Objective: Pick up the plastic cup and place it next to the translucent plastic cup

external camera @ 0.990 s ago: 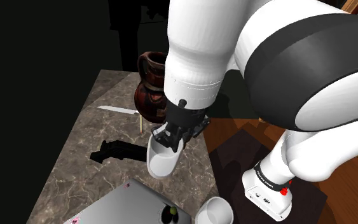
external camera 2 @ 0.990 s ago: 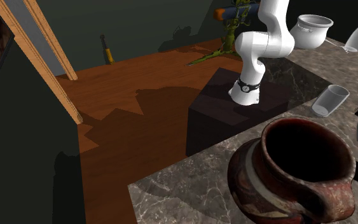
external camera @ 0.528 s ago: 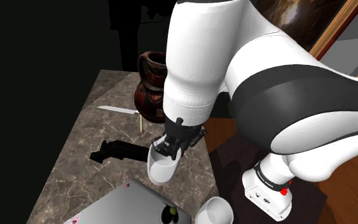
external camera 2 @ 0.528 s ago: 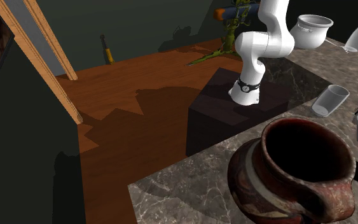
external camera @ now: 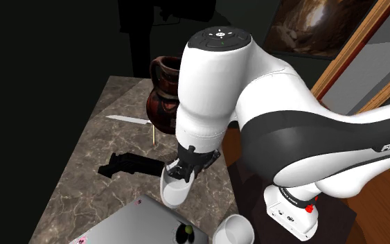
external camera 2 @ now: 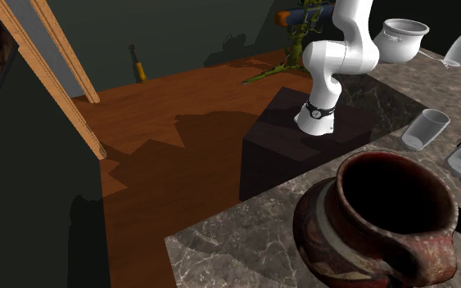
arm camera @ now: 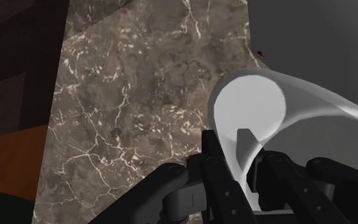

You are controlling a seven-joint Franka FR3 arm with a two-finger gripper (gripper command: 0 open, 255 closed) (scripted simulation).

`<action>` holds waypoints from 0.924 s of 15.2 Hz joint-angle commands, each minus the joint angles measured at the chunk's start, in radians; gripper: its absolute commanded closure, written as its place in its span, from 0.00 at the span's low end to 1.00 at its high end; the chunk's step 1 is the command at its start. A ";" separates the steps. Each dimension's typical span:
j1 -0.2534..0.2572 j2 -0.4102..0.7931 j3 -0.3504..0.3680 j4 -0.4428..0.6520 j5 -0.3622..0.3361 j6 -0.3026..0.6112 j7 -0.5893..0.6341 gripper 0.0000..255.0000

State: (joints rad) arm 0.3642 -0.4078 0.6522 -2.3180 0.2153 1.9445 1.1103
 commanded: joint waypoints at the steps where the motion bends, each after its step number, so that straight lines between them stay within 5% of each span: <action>1: -0.001 0.013 0.011 -0.019 -0.001 0.032 0.006 1.00; 14: -0.011 0.105 0.062 -0.133 -0.025 0.229 0.041 1.00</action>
State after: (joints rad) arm 0.3479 -0.3104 0.7047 -2.4381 0.1849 2.1500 1.1492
